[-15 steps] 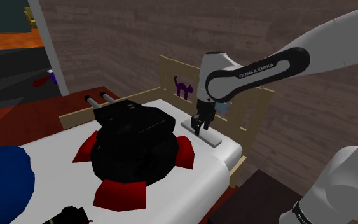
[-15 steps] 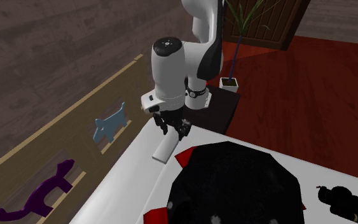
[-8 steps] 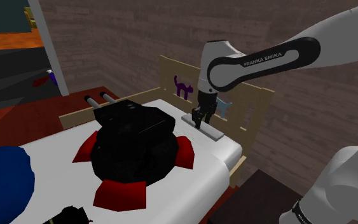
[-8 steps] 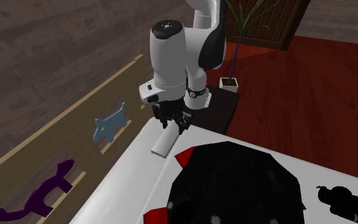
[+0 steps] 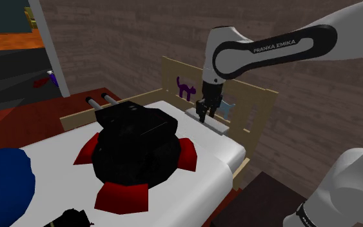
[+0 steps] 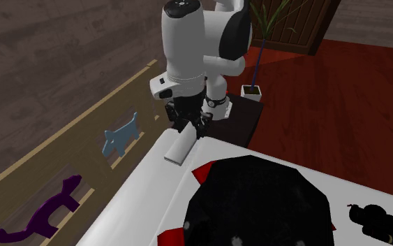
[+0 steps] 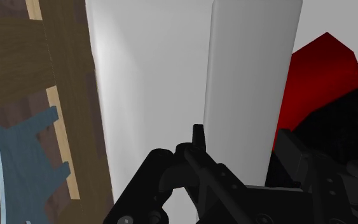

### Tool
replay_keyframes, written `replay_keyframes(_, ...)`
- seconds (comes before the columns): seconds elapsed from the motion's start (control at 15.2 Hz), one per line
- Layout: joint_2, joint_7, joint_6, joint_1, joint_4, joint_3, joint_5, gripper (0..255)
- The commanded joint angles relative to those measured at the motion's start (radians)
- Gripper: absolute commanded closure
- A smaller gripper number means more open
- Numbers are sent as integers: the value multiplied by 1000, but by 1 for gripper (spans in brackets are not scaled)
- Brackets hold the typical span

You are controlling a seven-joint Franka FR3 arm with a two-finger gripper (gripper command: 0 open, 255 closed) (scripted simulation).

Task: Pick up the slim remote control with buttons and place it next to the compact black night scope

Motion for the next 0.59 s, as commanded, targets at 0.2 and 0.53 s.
replay_keyframes(0.2, -12, 0, -69, 0, 57, -2, 0, 255)
replay_keyframes(0.53, -32, 70, -86, 31, 57, 42, 15, 255)
